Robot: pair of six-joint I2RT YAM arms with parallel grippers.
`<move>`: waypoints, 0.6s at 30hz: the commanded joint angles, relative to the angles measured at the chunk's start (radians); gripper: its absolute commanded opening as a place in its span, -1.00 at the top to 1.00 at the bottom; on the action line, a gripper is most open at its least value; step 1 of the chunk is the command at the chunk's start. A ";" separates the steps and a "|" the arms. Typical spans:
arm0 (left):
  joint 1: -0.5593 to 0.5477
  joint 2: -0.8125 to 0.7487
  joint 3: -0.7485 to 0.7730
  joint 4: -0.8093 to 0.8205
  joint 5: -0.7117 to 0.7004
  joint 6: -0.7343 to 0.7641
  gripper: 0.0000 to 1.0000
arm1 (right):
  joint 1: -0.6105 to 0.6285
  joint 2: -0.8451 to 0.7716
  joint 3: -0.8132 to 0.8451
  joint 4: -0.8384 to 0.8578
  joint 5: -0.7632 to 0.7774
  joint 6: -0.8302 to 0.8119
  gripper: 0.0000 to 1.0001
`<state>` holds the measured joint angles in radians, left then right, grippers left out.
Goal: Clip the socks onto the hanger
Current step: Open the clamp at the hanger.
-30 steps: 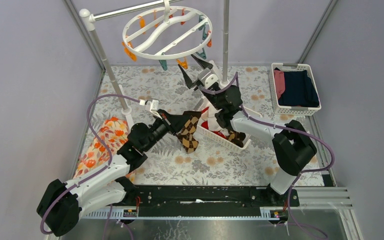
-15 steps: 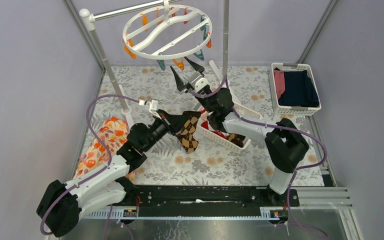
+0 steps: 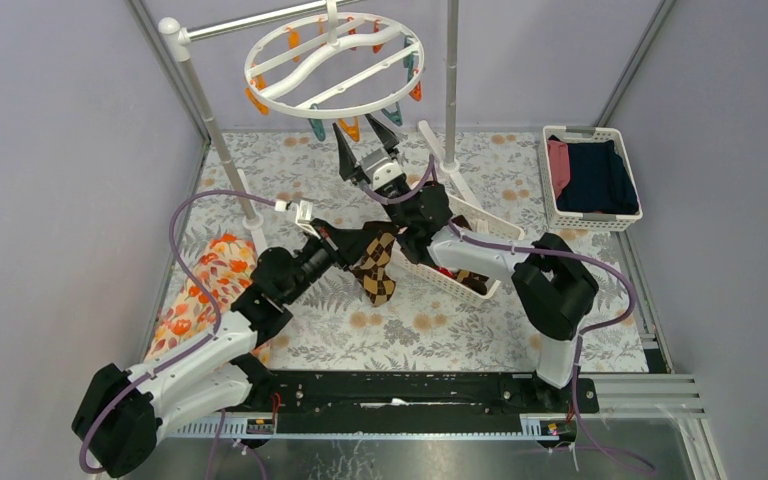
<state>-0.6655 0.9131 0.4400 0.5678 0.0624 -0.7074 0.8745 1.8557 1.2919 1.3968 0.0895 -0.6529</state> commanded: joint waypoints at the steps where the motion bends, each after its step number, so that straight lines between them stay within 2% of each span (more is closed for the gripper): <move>1: 0.009 -0.024 -0.023 0.031 0.002 -0.006 1.00 | 0.026 0.021 0.065 0.099 0.069 -0.057 -0.23; 18: 0.014 -0.036 -0.026 0.024 0.006 -0.007 1.00 | 0.038 0.018 0.058 0.125 0.095 -0.097 0.05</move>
<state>-0.6598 0.8917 0.4282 0.5671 0.0635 -0.7086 0.9016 1.8851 1.3205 1.4284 0.1555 -0.7280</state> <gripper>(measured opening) 0.010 0.490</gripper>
